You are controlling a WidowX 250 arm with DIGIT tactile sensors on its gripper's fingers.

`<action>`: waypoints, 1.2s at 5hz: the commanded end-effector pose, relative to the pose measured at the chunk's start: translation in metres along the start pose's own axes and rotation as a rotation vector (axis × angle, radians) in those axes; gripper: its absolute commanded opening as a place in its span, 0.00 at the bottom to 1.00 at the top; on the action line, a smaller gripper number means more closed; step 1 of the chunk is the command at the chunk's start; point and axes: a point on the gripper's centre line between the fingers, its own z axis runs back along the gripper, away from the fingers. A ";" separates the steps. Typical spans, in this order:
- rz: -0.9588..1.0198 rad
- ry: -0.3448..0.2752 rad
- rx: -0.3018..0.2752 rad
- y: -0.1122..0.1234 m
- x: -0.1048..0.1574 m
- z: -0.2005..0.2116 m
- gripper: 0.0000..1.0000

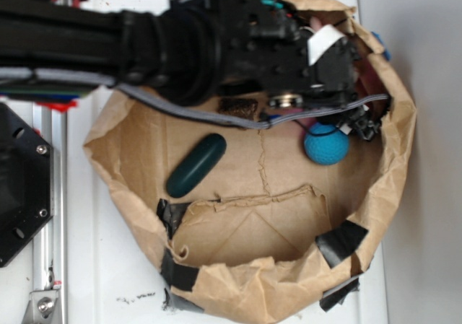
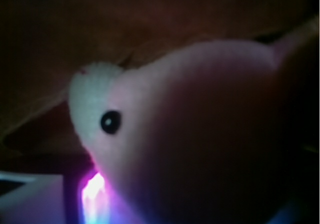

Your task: Grab the pink bunny.

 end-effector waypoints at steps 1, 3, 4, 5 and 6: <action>0.040 -0.027 -0.039 0.004 0.031 0.029 0.00; -0.026 0.138 -0.096 0.010 0.000 0.105 0.00; -0.116 0.309 -0.156 0.010 -0.014 0.147 0.00; -0.238 0.380 -0.104 0.000 -0.027 0.171 0.00; -0.388 0.399 0.030 -0.004 -0.041 0.183 0.00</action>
